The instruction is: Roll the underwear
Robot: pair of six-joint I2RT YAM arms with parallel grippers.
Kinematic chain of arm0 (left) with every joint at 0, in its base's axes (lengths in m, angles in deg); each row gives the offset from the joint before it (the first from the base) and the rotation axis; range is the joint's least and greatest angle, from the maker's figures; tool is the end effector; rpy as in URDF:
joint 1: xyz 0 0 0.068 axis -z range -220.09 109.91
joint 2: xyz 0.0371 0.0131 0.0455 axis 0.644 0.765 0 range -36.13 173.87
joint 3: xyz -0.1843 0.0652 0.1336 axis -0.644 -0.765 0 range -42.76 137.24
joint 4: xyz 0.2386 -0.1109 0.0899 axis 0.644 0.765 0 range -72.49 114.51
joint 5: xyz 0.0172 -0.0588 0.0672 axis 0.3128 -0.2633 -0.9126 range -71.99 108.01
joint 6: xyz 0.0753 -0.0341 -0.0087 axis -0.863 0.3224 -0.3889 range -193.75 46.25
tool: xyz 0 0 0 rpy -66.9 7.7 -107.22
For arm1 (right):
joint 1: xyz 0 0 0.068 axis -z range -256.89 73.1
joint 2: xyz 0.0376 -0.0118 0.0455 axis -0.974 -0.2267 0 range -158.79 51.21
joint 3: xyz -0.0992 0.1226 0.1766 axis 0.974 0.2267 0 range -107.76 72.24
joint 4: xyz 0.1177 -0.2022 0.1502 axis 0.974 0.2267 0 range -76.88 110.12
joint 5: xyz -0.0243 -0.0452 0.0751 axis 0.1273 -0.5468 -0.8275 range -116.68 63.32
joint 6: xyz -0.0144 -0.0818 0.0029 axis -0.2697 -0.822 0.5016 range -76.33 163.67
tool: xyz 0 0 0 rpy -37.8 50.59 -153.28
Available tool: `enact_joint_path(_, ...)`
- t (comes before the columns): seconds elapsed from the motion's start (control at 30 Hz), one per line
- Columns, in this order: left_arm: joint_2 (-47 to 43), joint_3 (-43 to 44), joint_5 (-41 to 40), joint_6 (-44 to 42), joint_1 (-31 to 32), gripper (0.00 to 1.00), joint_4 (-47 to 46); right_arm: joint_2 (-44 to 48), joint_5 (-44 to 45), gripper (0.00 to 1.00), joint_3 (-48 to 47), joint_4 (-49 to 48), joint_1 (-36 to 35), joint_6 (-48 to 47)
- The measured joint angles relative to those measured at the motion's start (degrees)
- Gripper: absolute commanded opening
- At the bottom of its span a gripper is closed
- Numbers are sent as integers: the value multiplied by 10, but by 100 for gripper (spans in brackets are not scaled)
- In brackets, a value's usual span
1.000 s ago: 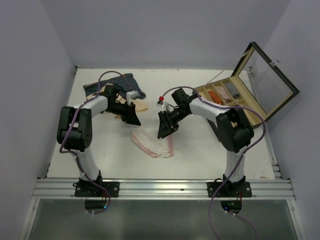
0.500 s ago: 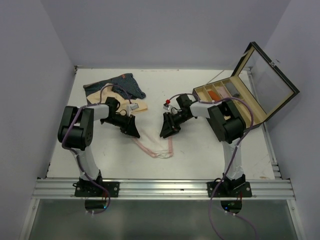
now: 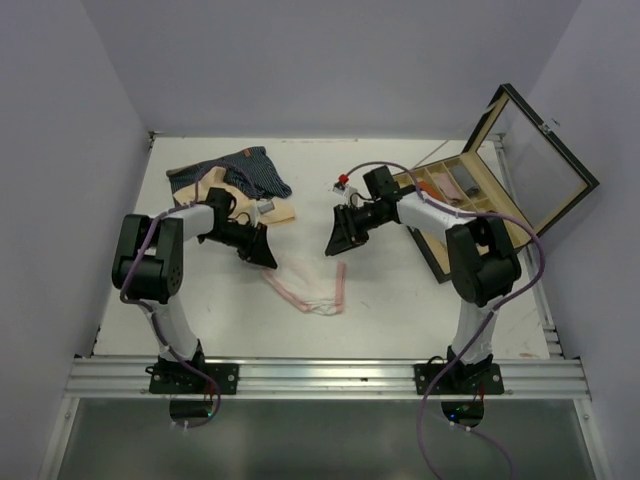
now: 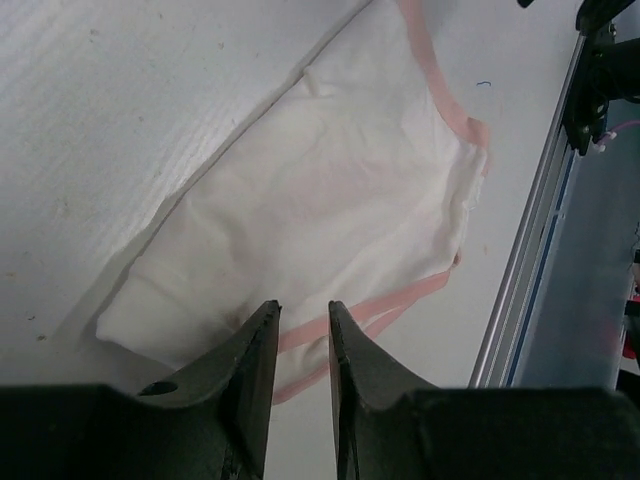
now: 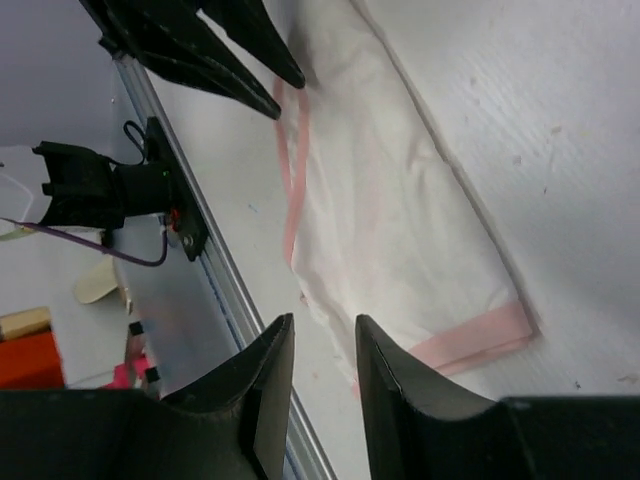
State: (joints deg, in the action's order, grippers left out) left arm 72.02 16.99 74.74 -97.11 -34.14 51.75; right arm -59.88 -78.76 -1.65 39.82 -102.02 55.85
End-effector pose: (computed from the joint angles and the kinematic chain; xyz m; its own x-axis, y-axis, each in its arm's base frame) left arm 0.3163 -0.0940 0.0593 -0.8409 0.3064 -0.4462 0.5410 0.4500 -0.7105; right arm 0.3371 0.2213 0.1073 -0.9161 -0.2864 -0.2807 -0.3908 0.4803 0.7852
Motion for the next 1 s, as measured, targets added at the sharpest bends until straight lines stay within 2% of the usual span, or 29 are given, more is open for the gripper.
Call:
enact_joint_path(0.13,-41,26,-5,-3,0,39,10,17,30,40,-63,35,0,-54)
enact_joint_path(0.23,-55,80,-31,-19,0,42,16,-28,61,43,-165,94,-3,-135)
enact_joint_path(0.37,-22,163,-66,-62,0,43,31,-112,91,44,-265,175,-3,-238)
enact_joint_path(0.6,53,187,-102,-115,0,43,71,-182,131,46,-266,280,-6,-343)
enact_joint_path(0.8,70,183,-116,-138,0,42,87,-182,136,46,-257,296,-13,-375)
enact_joint_path(1.0,71,169,-125,-150,0,36,88,-182,130,44,-253,297,-19,-384)
